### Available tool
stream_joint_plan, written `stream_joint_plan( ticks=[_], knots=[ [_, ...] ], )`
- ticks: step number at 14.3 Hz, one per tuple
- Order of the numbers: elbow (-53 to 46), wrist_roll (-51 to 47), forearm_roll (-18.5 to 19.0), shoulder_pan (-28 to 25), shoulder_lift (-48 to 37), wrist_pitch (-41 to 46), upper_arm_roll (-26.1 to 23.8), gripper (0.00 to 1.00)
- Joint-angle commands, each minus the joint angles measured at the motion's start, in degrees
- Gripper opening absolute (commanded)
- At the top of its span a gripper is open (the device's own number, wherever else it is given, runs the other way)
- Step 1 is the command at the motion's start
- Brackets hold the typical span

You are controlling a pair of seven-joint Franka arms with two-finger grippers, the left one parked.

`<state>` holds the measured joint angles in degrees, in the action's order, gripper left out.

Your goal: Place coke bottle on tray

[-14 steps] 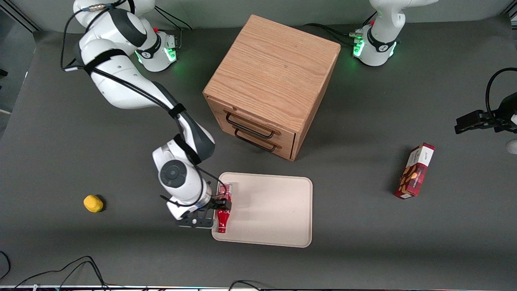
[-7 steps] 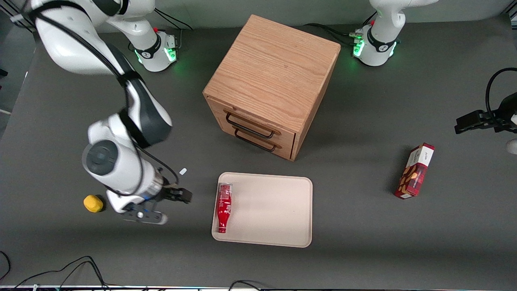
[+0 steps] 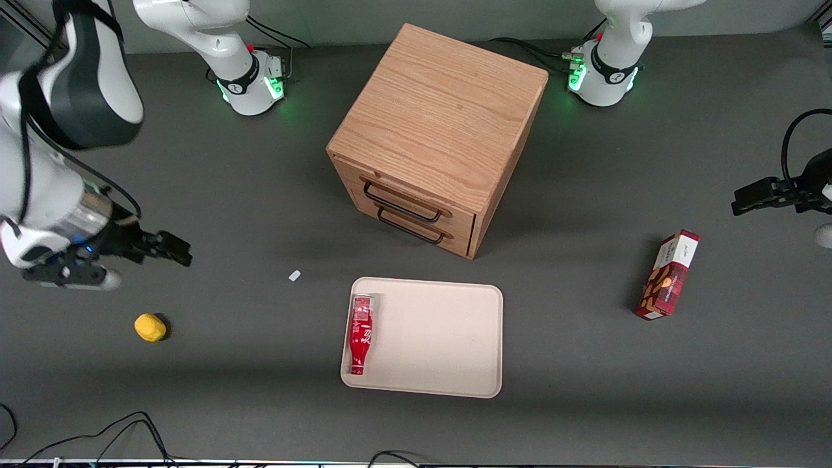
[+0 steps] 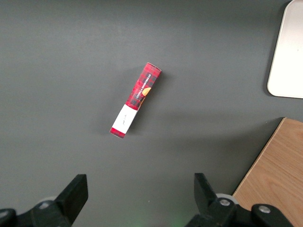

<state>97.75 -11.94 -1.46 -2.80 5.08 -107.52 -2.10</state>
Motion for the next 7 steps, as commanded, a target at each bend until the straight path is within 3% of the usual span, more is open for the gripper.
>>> stream_joint_plan(
  ticks=[1, 3, 7],
  knots=[
    [8.69, 1.92, -1.53, 1.13, -10.07, 1.94, 0.61, 1.00],
    [7.55, 5.23, -1.53, 2.53, -13.85, 8.26, 1.57, 1.00],
    [1.48, 5.35, -0.74, 2.71, -12.03, 15.32, 3.42, 1.00]
  ],
)
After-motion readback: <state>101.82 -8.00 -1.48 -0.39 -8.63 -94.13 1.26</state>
